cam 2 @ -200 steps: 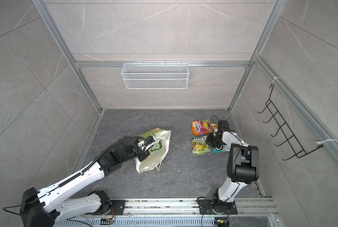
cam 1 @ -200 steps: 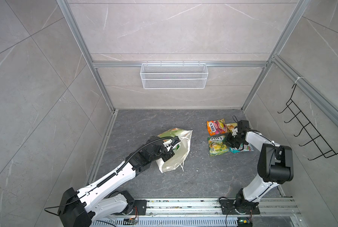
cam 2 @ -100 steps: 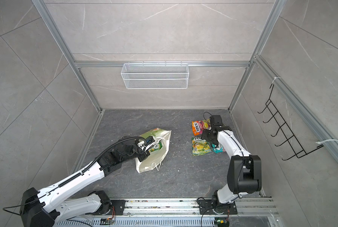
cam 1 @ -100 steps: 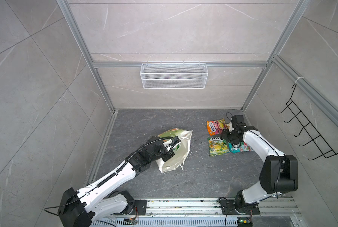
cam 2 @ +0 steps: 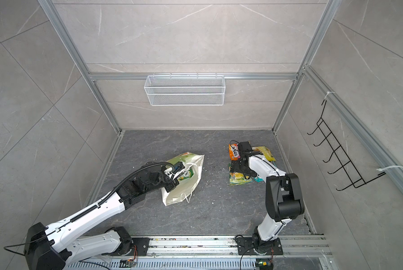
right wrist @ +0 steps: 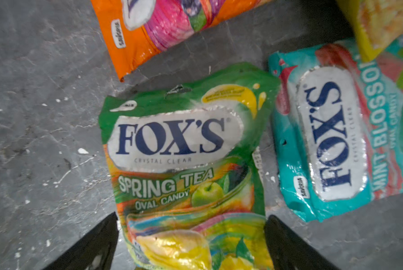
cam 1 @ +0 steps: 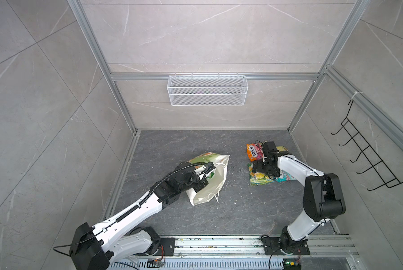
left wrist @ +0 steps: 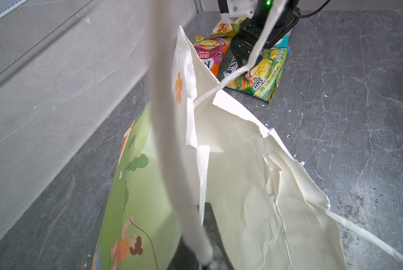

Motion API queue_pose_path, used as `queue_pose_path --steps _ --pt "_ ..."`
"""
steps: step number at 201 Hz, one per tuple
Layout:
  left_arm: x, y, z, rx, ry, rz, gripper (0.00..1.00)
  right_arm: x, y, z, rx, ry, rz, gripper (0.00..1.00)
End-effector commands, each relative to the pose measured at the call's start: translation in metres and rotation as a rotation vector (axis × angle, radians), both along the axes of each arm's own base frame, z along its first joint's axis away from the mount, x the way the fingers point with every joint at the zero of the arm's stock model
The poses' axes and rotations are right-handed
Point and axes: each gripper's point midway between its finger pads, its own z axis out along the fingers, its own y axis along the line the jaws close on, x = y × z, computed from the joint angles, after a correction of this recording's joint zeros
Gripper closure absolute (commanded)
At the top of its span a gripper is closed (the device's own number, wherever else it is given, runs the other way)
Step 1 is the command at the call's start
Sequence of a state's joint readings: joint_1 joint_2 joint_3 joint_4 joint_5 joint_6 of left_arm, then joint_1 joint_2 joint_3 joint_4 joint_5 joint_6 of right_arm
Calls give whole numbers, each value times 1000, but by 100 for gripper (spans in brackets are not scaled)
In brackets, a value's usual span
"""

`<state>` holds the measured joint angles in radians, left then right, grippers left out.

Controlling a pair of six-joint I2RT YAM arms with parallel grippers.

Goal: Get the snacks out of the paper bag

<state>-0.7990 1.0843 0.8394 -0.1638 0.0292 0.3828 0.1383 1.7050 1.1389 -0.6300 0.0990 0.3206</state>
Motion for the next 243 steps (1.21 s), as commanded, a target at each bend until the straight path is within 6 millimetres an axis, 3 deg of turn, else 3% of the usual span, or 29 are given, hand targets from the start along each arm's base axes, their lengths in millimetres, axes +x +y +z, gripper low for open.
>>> queue_pose_path --steps 1,30,50,68,112,138,179,243 --pt "-2 -6 16 -46 -14 -19 100 6 -2 -9 -39 5 6 6" --pt "-1 -6 16 -46 -7 -12 100 2 -9 -23 -77 51 -7 11" --pt "-1 -6 17 -49 -8 -11 100 4 -9 -18 -79 36 -15 12" --pt "1 -6 17 -48 -10 -4 100 8 -2 -2 -43 -9 -5 12" --pt "2 -8 12 -46 1 0 100 14 8 59 -26 -137 27 14" --pt "3 -8 11 -54 -1 4 100 10 25 72 -35 -139 78 15" --pt "4 -11 11 -55 -10 -6 100 8 38 50 -54 -76 89 15" --pt "-1 -7 14 -73 -3 -5 100 11 28 3 -137 21 61 16"
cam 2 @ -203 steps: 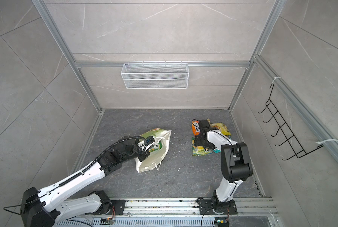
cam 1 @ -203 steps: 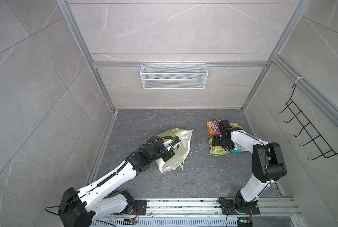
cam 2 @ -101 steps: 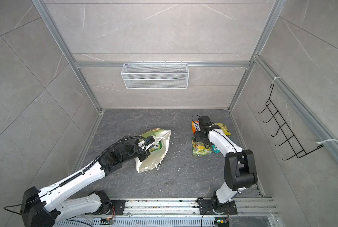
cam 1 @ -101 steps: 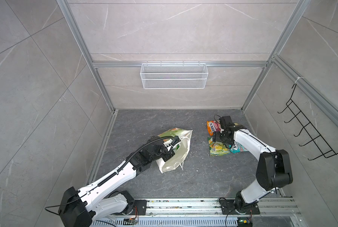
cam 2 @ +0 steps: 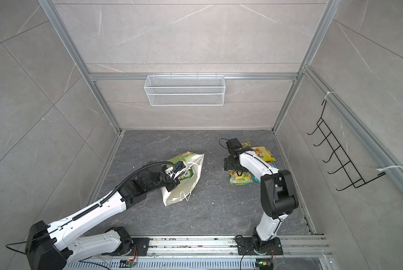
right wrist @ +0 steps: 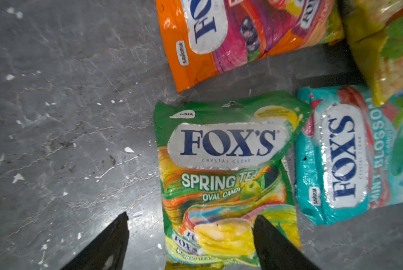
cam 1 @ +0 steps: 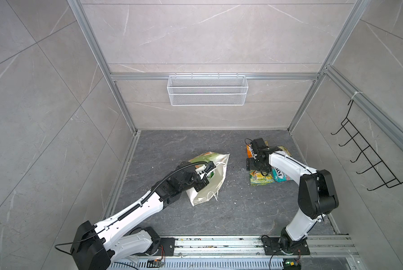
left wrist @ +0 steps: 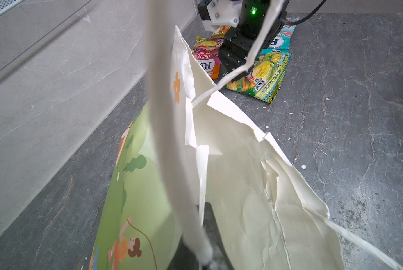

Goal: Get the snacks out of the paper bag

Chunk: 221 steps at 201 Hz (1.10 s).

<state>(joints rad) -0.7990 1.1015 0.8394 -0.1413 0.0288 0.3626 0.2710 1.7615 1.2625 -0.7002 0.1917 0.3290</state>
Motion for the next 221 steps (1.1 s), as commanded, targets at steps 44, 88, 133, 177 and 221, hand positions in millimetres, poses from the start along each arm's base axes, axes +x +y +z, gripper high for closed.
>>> queue_pose_path --steps 44,88,133,177,221 --pt "-6 -5 13 -55 -3 -25 100 -6 -18 -34 -106 65 -62 16" --pt "-5 -6 12 -51 1 -27 100 -9 -26 -50 -110 69 -89 19" --pt "-7 -5 11 -48 8 -28 100 -7 -37 -46 -104 59 -109 23" --pt "-10 -6 21 -64 -8 -45 100 -7 -38 -39 -53 64 -98 26" --pt "-12 -2 17 -43 -8 -46 100 -2 -32 -28 -21 57 -84 27"
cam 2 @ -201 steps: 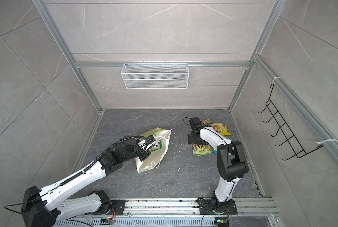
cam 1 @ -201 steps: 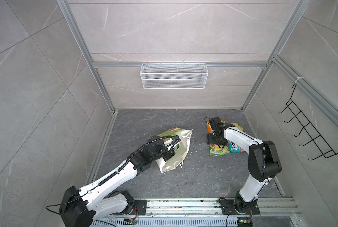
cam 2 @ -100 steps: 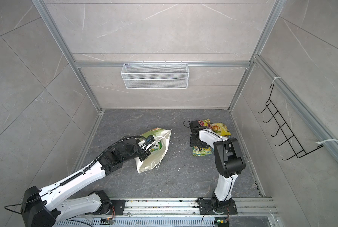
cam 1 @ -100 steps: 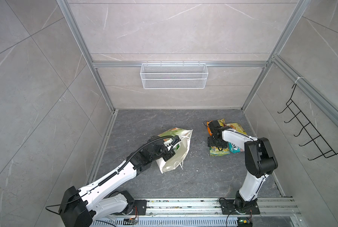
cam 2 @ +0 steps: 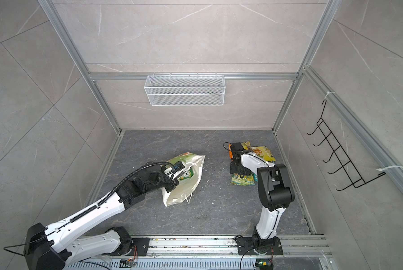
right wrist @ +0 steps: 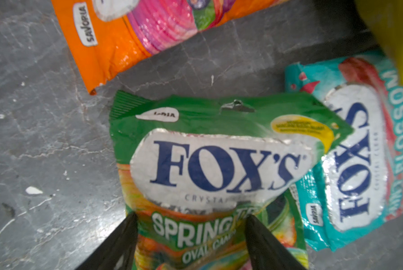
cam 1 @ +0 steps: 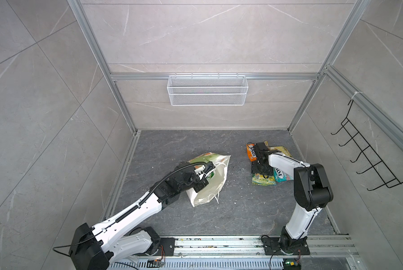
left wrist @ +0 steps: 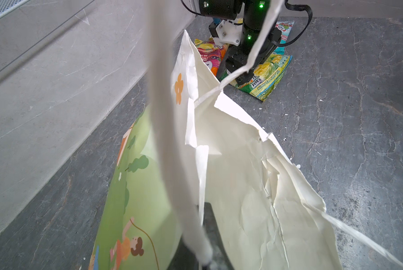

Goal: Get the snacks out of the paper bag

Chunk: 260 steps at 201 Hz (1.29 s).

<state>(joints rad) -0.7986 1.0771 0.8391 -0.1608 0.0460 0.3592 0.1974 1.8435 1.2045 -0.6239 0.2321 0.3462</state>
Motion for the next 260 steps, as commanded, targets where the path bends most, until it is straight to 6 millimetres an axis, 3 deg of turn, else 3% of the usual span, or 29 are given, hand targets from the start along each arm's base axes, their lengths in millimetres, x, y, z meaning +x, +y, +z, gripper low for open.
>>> queue_pose_path --steps 1,41,71,94,109,129,155,176,220,260 --pt "-7 -4 14 -33 -13 -34 100 -3 4 13 29 5 16 27" --pt "-13 -6 9 -8 16 -48 100 5 13 57 89 -104 30 26" --pt "-21 -10 23 17 -18 -72 100 10 29 110 167 -257 85 28" --pt "-32 -14 37 38 -48 -103 100 6 56 142 265 -363 201 35" --pt "-39 -18 29 56 -28 -122 100 -4 77 146 350 -373 292 41" --pt "-52 -28 2 122 29 -131 100 -22 95 128 433 -329 350 55" --pt "-71 -44 -27 199 50 -139 100 -43 96 100 451 -269 360 61" --pt "-69 -44 -20 214 25 -119 100 -46 94 99 453 -285 355 62" --pt "-61 -50 13 151 -112 -130 100 -56 105 141 580 -468 355 69" --pt "-52 -53 19 123 -153 -100 100 -106 118 207 730 -706 511 75"
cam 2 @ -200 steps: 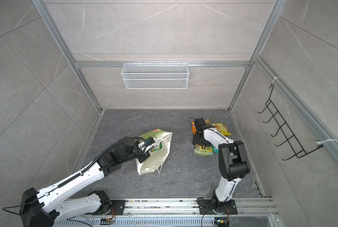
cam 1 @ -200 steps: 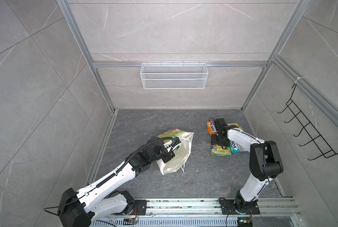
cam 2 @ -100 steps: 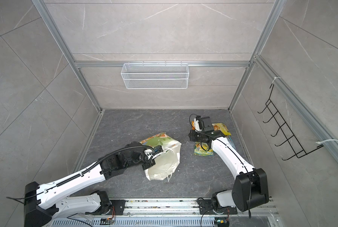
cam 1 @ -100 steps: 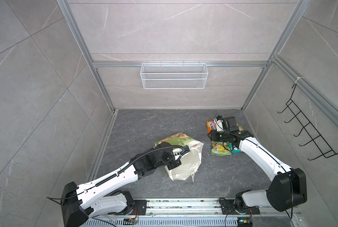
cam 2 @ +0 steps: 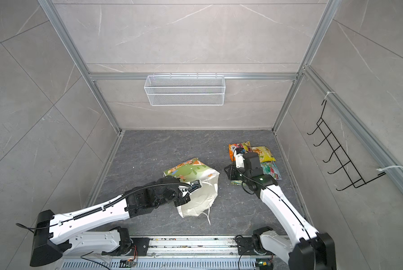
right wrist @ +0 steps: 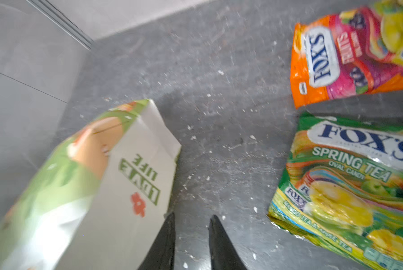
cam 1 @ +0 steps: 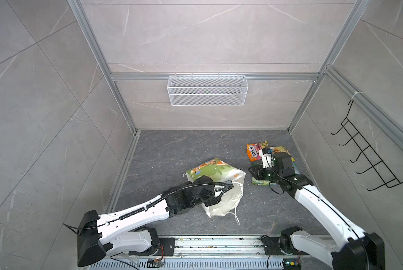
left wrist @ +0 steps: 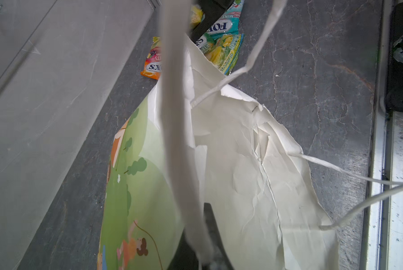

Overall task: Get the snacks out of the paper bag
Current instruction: 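Move the right gripper to the paper bag while the left gripper pulls it nearer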

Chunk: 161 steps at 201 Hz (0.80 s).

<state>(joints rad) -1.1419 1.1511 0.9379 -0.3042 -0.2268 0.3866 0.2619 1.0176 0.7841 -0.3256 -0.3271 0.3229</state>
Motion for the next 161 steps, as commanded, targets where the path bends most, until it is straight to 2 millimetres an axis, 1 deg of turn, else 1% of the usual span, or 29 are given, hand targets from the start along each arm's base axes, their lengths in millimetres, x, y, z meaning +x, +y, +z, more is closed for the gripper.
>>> queue_pose_path --steps 1,4,15,20,37,46,53,67,76,98,104,118,138,147,161 --pt "11 -6 26 -75 -80 15 100 -27 17 44 127 -157 110 76" --pt "11 -6 27 -80 -83 17 100 -31 18 47 139 -168 120 77" --pt "13 -6 28 -92 -90 23 100 -46 22 56 190 -207 150 93" --pt "14 -6 29 -99 -93 24 100 -52 25 60 219 -221 166 96" --pt "15 -5 33 -113 -98 23 100 -70 38 66 316 -268 234 96" --pt "16 -4 34 -123 -97 24 100 -77 43 65 348 -285 253 96" --pt "16 -4 36 -131 -98 21 100 -81 48 64 361 -302 270 95" --pt "16 -4 38 -139 -98 20 100 -83 55 50 330 -302 278 94" --pt "16 -5 37 -137 -94 17 100 -84 61 45 305 -298 291 95" --pt "16 -7 35 -120 -80 16 100 -93 88 38 224 -303 380 96" --pt "16 -6 35 -120 -81 18 100 -91 94 33 189 -299 380 96" --pt "16 -7 36 -127 -82 19 100 -92 115 28 130 -297 423 96" --pt "17 -6 36 -135 -87 27 100 -87 143 13 36 -295 429 98" --pt "18 -5 37 -137 -90 30 100 -78 151 0 -12 -292 380 100" --pt "18 -4 37 -140 -97 35 100 -61 153 -23 -35 -259 267 100"
